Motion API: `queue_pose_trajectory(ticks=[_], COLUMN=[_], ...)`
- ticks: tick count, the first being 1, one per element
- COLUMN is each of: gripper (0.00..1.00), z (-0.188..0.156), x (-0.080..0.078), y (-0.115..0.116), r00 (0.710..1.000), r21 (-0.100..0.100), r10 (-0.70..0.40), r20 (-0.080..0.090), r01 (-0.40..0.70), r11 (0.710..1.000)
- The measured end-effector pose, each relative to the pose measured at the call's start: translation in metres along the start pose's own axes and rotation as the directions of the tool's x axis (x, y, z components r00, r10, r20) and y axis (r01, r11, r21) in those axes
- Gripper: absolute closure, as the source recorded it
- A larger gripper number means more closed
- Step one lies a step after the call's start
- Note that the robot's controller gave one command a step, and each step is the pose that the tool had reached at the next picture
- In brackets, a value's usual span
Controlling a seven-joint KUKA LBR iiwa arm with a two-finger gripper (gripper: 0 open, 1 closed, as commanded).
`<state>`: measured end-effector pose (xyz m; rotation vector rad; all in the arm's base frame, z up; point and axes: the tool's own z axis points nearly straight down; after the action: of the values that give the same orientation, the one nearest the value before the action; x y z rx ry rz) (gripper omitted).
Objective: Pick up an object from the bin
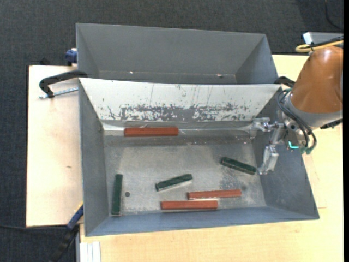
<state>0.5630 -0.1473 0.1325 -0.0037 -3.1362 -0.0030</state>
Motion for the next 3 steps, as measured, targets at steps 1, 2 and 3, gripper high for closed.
queue_pose_trajectory(ticks=[1,2,3], gripper=[0.00,1.00,1.00], z=[-0.004,0.062,0.062], x=[-0.002,0.006,0.006], y=[0.000,0.009,0.009], r00=[1.000,1.000,1.000], r21=[0.002,0.001,0.001], r10=[-0.002,0.026,0.026], r20=[0.008,0.007,0.007], r01=[0.002,-0.026,-0.026], r11=[1.000,1.000,1.000])
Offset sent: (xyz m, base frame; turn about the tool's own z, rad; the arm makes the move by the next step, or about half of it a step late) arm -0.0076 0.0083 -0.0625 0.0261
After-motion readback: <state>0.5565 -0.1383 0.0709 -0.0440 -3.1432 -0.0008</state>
